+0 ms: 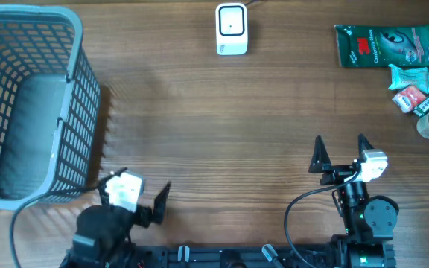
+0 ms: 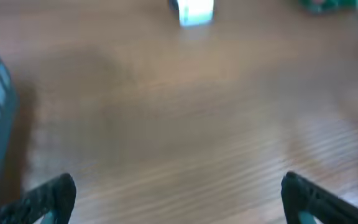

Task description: Scan the item barcode

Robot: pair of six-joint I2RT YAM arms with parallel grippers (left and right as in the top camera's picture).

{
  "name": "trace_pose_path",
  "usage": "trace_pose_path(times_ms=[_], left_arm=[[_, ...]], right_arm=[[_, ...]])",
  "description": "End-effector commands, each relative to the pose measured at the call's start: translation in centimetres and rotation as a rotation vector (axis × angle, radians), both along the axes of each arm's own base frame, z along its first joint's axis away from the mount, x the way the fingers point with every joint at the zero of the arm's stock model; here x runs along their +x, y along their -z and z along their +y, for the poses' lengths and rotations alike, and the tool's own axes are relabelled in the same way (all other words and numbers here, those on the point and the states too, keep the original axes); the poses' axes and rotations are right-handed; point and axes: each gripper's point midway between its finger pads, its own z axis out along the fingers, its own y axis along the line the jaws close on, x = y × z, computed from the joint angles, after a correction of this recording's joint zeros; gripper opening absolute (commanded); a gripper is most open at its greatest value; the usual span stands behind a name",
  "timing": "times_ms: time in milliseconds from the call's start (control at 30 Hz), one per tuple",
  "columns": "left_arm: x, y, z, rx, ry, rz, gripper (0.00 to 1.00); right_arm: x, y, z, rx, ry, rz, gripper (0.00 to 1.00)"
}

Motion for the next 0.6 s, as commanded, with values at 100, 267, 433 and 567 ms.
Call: trace_pose_path(times_ms=[100, 267, 433, 567], left_arm=[[5.2, -7.8, 2.0, -0.096, -0.127, -0.477, 1.0], [6.4, -6.1, 3.0, -0.047, -0.155, -0.542, 1.0], [6.7, -1.3, 2.6, -0.006, -0.118, -0.417, 1.0], [6.7, -1.3, 2.6, -0.036, -0.126, -0.408, 1.0]], right_arm=[[-0.1, -0.3, 0.1, 0.003, -0.007, -0.016, 1.0], [-0.1, -0.3, 0.1, 0.003, -0.007, -0.015, 1.0], [-0.1, -0.3, 0.1, 0.003, -0.007, -0.015, 1.0], [-0.1, -0.3, 0.1, 0.003, -0.007, -0.016, 1.0]])
